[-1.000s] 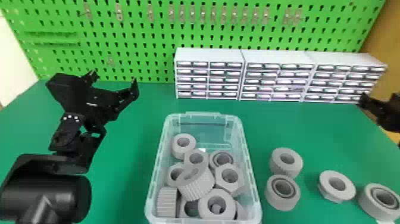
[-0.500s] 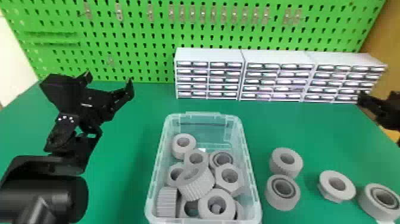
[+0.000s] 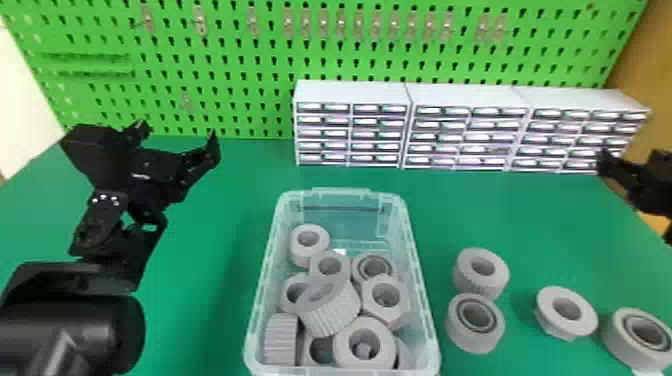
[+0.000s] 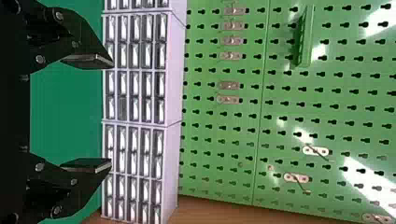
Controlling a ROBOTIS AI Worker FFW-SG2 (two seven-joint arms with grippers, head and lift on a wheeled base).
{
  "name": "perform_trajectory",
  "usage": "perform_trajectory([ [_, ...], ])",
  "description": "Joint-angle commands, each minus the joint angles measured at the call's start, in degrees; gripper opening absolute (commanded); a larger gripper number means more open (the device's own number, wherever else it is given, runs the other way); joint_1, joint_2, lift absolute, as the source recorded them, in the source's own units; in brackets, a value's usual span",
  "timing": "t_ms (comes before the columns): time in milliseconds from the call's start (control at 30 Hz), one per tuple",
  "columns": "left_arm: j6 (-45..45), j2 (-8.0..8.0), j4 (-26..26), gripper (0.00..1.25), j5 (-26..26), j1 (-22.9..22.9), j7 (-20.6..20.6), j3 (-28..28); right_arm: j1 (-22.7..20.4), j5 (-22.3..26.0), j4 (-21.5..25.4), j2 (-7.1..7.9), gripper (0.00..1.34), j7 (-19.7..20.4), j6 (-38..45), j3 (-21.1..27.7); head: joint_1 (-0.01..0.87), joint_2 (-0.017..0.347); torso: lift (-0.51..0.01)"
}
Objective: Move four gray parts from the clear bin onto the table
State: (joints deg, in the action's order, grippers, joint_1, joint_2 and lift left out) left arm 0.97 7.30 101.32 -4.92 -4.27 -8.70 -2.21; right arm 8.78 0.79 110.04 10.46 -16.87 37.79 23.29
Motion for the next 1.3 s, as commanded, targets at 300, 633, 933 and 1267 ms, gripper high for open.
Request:
perform_trajectory([
  [300,0.00,0.00,0.02,1.12,0.00,0.05,0.00,-0.07,0.27,-0.09,0.00,0.18,0.83,0.00,0.00,-0.26,0.678,0.034,-0.050],
  [633,0.00,0.00,0.02,1.12,-0.09,-0.12,0.00,0.10,0.44,-0.09,0.00,0.44,0.83,0.00,0.18,-0.35,0.678,0.034,-0.050],
  [933,0.09,0.09,0.02,1.12,0.00,-0.47,0.00,0.54,0.27,-0.09,0.00,0.53,0.83,0.00,0.35,-0.26,0.678,0.034,-0.050],
  [1267,0.44,0.09,0.02,1.12,0.09,-0.30,-0.09,0.46,0.18,-0.35,0.00,0.88,0.83,0.00,0.44,-0.70,0.678,0.034,-0.050],
])
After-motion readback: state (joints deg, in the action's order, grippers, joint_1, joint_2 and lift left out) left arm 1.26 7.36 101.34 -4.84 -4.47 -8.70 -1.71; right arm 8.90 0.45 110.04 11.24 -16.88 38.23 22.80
